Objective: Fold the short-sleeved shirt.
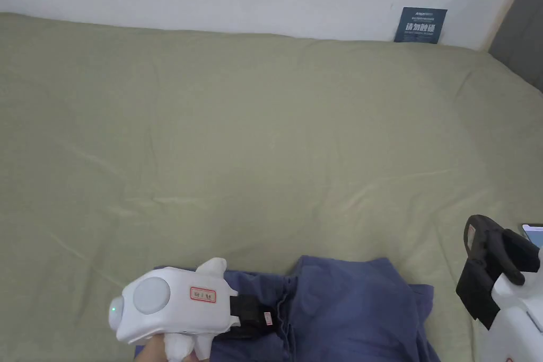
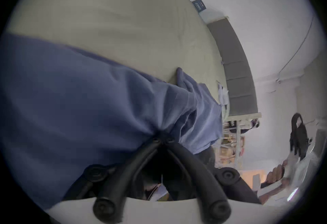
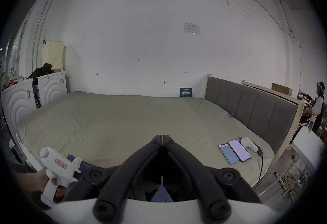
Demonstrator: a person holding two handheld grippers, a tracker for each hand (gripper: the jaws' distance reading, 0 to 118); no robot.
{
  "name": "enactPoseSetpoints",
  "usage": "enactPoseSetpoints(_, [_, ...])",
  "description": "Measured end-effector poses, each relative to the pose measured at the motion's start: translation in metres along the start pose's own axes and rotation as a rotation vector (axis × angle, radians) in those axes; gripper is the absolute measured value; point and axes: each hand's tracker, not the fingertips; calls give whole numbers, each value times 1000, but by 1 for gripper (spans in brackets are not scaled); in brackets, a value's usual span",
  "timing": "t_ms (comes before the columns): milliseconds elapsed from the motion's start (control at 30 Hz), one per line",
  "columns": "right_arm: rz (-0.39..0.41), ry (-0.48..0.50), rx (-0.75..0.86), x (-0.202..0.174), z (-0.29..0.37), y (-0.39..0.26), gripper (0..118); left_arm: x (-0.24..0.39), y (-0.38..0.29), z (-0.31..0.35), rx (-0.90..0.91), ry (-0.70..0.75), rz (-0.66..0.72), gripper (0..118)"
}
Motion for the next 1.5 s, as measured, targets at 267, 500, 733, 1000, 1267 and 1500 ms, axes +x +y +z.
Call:
enactPoseSetpoints(267, [-3, 31, 12, -11, -3, 4, 0, -22, 2, 142, 208, 121, -64, 0])
enactPoseSetpoints(500, [11, 59, 18, -27, -4, 8, 0, -65, 10, 167, 174, 180, 6, 6])
enactPoseSetpoints(733, [25, 63, -11, -34, -6, 7, 0, -93, 24, 135, 85, -90, 89, 118])
enactPoseSetpoints(1000, [38, 62, -33, -35, -9, 4, 0, -106, 42, 98, 25, -156, 94, 102])
enactPoseSetpoints(1267, [30, 71, -31, -32, -8, 6, 0, -109, 37, 105, 104, -32, 181, 9])
enactPoseSetpoints(1500, [24, 110, -6, -32, -12, 12, 0, -90, 18, 192, 248, 72, 144, 9])
